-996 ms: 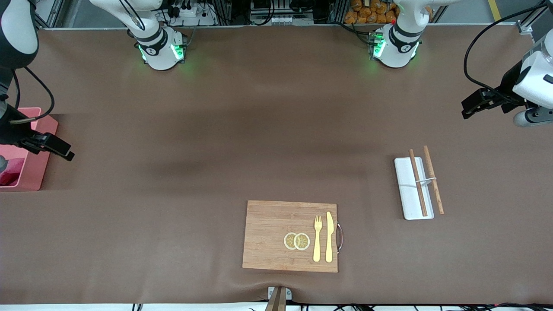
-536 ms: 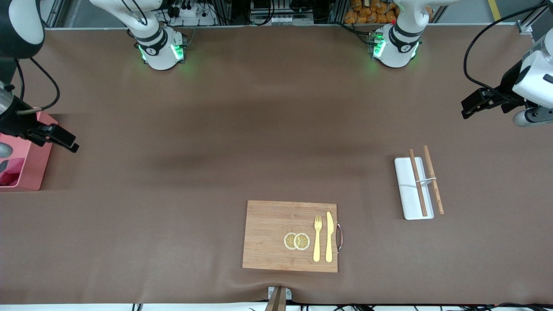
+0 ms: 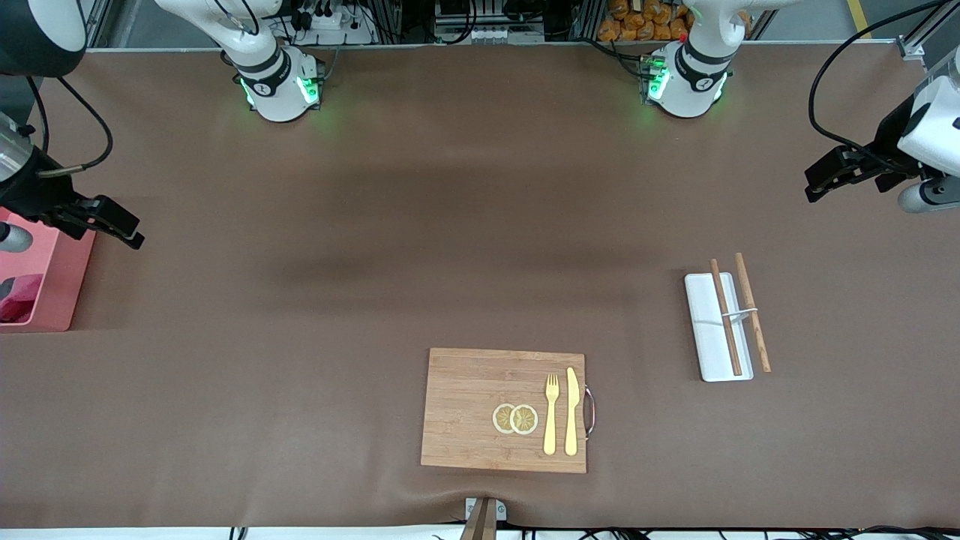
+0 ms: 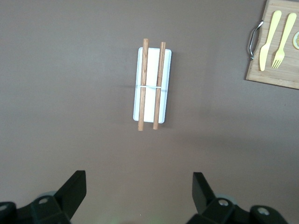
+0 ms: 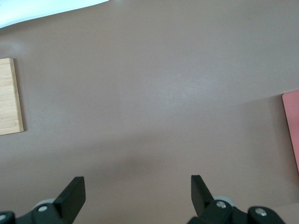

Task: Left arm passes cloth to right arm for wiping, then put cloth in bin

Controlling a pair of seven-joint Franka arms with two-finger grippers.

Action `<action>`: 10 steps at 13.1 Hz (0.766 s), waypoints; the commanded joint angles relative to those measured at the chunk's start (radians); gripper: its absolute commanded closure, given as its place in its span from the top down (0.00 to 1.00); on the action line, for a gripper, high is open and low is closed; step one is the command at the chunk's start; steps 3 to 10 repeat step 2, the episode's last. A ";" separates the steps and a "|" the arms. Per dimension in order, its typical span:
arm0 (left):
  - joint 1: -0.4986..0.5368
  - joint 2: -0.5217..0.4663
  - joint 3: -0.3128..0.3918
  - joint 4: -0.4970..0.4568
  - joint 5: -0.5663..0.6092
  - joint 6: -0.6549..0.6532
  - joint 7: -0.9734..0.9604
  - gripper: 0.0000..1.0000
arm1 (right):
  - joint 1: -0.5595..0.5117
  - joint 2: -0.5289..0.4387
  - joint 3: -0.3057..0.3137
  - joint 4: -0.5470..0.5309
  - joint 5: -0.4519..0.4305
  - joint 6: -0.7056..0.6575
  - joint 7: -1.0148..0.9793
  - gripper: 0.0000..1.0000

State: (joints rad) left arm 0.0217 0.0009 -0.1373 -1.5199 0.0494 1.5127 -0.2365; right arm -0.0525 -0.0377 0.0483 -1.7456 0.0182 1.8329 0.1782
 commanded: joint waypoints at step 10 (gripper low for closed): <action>0.000 -0.010 -0.001 0.010 0.010 -0.020 0.019 1.00 | 0.011 -0.022 -0.007 -0.023 0.006 0.012 -0.006 1.00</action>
